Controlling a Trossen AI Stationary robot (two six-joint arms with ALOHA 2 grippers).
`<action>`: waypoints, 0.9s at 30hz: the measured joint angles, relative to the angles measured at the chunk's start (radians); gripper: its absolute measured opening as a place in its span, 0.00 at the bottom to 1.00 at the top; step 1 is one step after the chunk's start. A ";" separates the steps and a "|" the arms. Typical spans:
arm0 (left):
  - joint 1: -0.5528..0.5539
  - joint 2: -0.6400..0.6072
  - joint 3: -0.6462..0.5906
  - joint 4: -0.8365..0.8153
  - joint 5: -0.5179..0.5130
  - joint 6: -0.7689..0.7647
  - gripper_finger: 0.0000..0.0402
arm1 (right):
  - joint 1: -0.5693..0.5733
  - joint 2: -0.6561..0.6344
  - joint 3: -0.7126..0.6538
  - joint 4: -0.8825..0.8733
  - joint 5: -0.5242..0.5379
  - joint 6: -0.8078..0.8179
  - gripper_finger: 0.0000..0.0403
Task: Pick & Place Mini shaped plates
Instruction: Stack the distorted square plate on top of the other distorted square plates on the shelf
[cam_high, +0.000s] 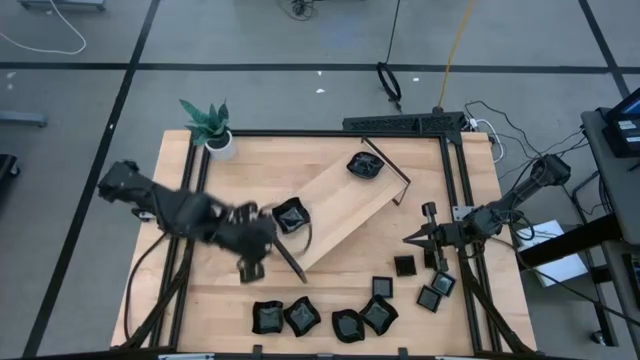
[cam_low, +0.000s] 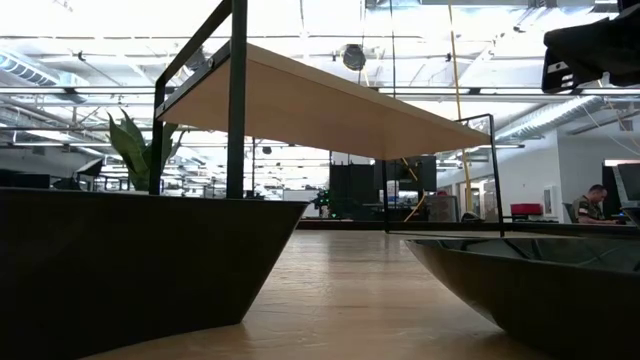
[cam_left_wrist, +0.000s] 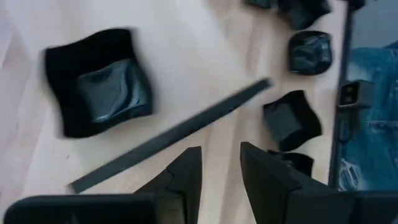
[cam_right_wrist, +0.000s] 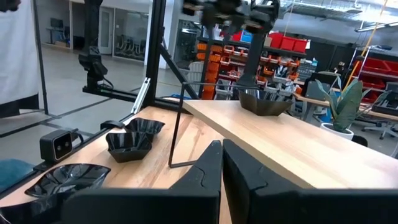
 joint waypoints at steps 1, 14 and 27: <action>-0.034 0.012 0.000 0.016 -0.025 -0.028 0.28 | 0.000 0.000 0.000 0.002 0.000 0.000 0.00; -0.247 0.261 0.000 0.045 -0.054 -0.384 0.28 | 0.000 0.000 0.000 0.079 0.000 0.001 0.04; -0.235 0.476 -0.006 -0.008 0.096 -0.567 0.28 | 0.000 0.000 0.000 0.064 0.000 0.023 0.25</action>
